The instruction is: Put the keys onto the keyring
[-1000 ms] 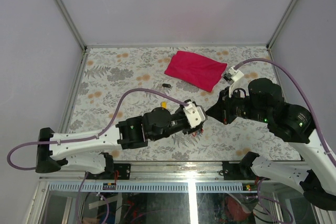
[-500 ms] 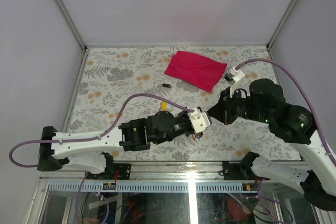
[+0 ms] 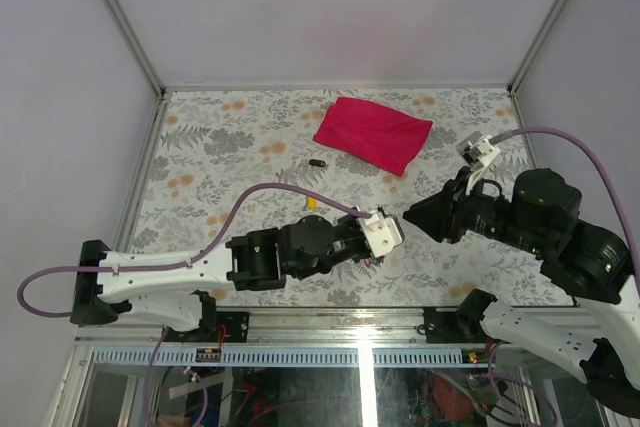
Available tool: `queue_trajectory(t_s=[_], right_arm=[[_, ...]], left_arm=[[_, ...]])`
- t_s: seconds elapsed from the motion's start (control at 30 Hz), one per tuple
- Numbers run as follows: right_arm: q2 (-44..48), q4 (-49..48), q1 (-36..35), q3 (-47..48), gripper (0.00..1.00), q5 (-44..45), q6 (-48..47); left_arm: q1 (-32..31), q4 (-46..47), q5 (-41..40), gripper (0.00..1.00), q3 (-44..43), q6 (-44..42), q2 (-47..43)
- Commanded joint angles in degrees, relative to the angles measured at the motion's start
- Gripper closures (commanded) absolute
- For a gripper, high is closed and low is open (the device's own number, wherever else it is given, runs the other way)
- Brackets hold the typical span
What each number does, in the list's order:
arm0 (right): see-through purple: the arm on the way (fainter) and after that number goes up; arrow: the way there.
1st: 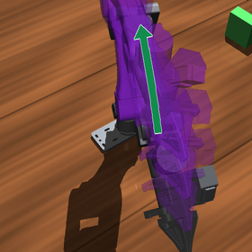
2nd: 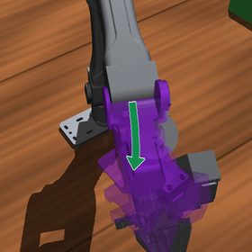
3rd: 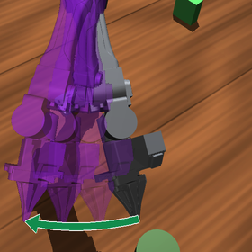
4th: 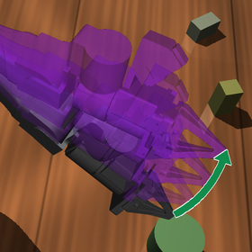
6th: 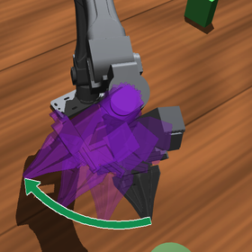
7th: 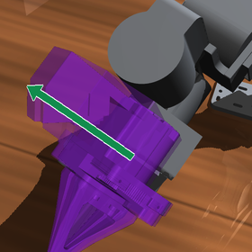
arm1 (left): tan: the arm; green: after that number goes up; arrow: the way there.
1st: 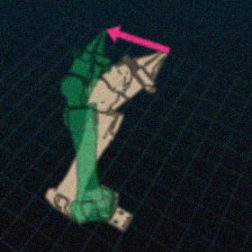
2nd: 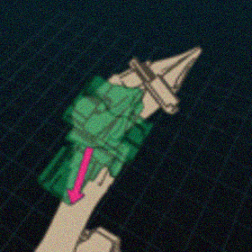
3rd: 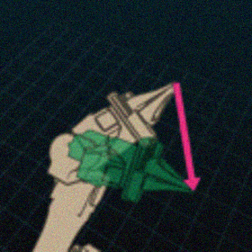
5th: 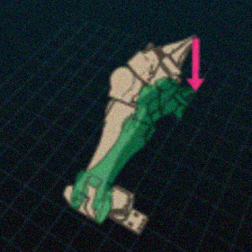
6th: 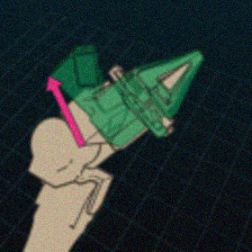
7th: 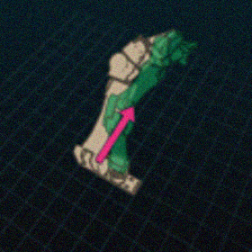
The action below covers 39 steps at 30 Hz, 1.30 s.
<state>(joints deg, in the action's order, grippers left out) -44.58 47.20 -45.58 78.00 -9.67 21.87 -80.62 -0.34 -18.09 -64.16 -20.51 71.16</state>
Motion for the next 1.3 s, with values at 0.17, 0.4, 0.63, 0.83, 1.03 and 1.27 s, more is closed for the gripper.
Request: queue_trajectory(t_s=[0.17,0.4,0.63,0.83,1.03,1.27], right_arm=[[0.76,-4.58,0.06,-0.44,0.63,1.22,-1.84],[-1.43,-4.60,0.08,-2.06,0.62,-2.42,-2.49],[-2.87,-5.94,0.06,-3.49,0.63,-4.47,-2.59],[-3.52,-5.92,0.10,-4.14,0.72,-3.85,-3.21],[-3.50,-5.31,0.06,-4.42,0.95,-3.54,-3.53],[-1.60,-6.61,0.06,-3.97,1.00,-3.11,-3.23]], left_arm=[[-0.41,0.97,-3.33,1.00,-1.70,-0.61,-0.48],[-0.41,0.60,-3.41,1.00,-1.95,-0.20,-0.58],[-0.42,0.51,-3.11,1.00,-2.09,0.20,-0.32],[-0.39,0.49,-3.07,1.00,-2.14,0.18,-0.40],[-0.36,0.60,-3.57,1.00,-2.06,0.30,-0.49],[-0.77,2.92,-4.54,0.72,-0.22,0.85,-2.35]])
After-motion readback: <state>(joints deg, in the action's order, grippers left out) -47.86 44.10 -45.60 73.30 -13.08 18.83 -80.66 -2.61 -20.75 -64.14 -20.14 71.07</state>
